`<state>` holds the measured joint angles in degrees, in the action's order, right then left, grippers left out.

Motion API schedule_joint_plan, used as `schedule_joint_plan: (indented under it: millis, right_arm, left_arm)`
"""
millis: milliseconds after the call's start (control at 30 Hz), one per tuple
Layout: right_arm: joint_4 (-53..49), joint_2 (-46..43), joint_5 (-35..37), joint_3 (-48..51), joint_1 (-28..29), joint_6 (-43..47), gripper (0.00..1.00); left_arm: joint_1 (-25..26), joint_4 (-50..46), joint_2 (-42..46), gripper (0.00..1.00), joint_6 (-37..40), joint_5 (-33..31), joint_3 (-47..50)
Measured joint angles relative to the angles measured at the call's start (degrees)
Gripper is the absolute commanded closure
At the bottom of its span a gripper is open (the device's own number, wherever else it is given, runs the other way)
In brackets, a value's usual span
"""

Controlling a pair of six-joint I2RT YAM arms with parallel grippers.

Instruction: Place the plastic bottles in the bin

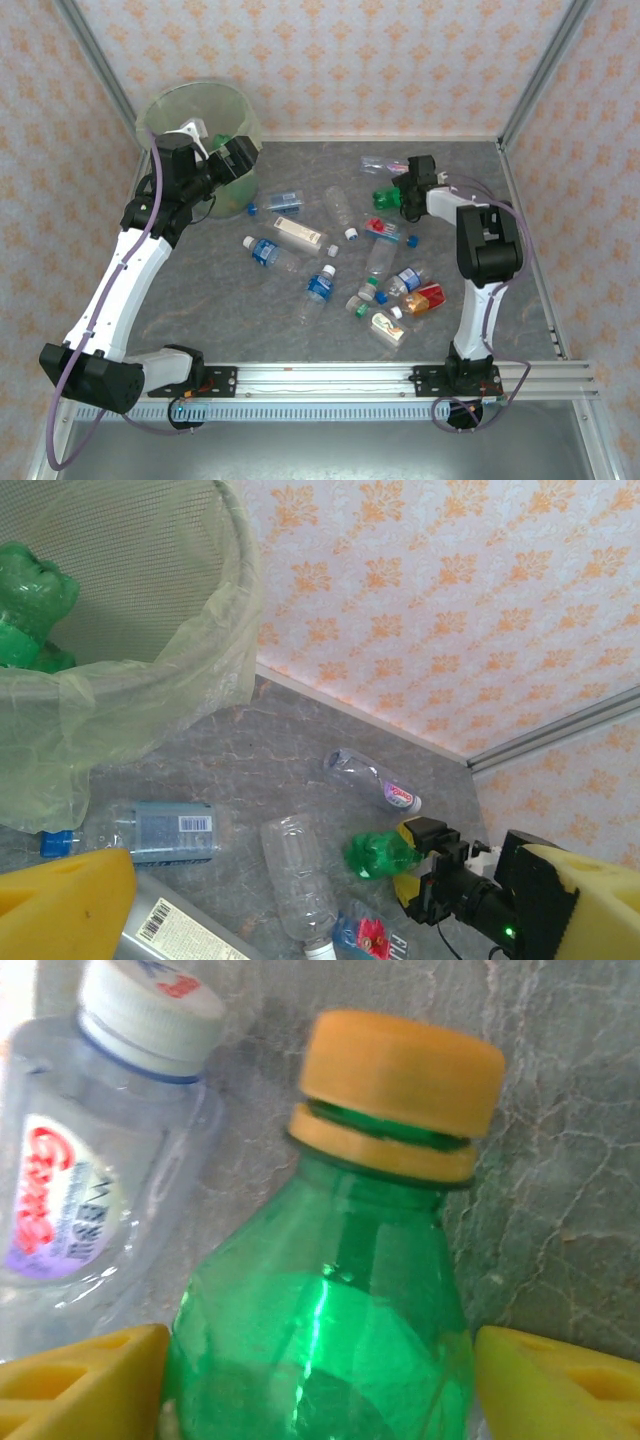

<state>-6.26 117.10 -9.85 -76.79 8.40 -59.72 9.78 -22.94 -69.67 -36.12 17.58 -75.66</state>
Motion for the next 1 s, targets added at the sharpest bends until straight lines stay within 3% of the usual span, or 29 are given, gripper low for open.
schedule_joint_plan:
  millis: [67, 200, 467, 700, 1000]
  right_arm:
    - [-1.05, 0.52, -0.17, -1.68, 0.02, 0.02, 0.18]
    - [-1.97, 1.33, -0.24, -2.47, 0.00, -0.24, 0.28]
    - [0.04, -1.25, 0.87, 1.90, 0.00, 1.01, 0.41]
    - [-0.33, -7.56, 2.10, 6.78, 0.00, 2.60, 0.41]
    - [2.25, -23.26, 0.79, 10.12, 0.00, 7.23, 0.41]
  left_arm:
    - [0.00, -0.04, 0.00, 0.02, 0.17, 0.00, 0.00]
    - [0.00, -0.28, 0.02, 0.02, 0.20, -0.02, 0.00]
    - [0.00, -0.46, 0.22, 0.02, 0.20, -0.02, 0.00]
    - [0.00, -0.33, 0.17, 0.03, 0.15, 0.11, 0.00]
    - [1.99, 4.07, -1.09, 0.06, -1.14, 3.37, 1.16]
